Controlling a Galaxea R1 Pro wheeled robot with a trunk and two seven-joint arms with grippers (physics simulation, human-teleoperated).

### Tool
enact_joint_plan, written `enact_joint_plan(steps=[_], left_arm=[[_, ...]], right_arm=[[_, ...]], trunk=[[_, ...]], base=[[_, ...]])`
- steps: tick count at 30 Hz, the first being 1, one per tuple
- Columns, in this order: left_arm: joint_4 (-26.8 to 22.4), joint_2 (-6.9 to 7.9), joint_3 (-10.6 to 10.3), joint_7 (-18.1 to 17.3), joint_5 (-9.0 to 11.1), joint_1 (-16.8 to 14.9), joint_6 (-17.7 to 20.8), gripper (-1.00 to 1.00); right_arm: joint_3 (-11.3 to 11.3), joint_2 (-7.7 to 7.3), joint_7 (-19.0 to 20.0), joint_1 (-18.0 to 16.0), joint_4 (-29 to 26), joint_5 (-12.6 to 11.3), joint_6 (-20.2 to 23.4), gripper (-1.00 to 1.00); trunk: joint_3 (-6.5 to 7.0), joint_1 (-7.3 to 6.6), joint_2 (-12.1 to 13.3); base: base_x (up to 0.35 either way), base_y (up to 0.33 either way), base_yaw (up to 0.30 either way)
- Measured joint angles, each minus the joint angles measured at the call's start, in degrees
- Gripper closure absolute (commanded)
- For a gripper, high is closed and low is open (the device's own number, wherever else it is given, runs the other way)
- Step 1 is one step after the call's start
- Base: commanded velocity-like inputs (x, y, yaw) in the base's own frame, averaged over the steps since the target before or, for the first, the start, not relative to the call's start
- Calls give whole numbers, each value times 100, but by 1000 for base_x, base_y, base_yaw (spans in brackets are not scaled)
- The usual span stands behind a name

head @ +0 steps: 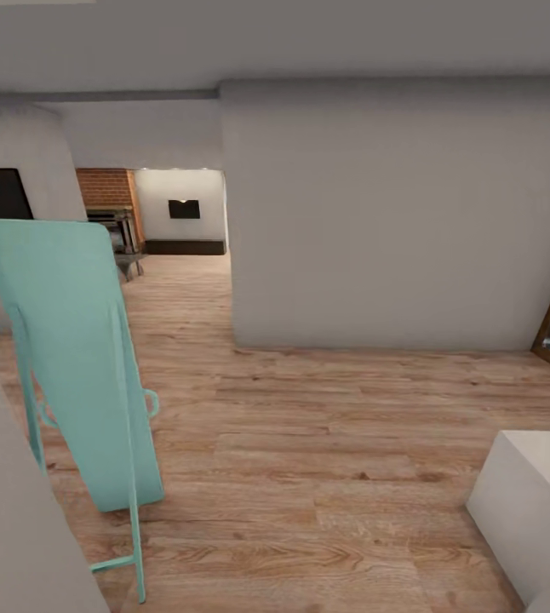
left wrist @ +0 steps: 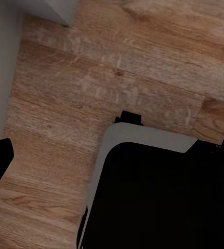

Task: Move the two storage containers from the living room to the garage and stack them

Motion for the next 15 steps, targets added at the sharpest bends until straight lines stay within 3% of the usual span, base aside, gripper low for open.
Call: enact_joint_plan(steps=[15], left_arm=[[19, -44, 6, -1, 43, 0, 47, -100]], right_arm=[[-17, -12, -5, 0, 0, -37, 2, -100]], trunk=[[0, 0, 0]], base=[[320, 0, 0]])
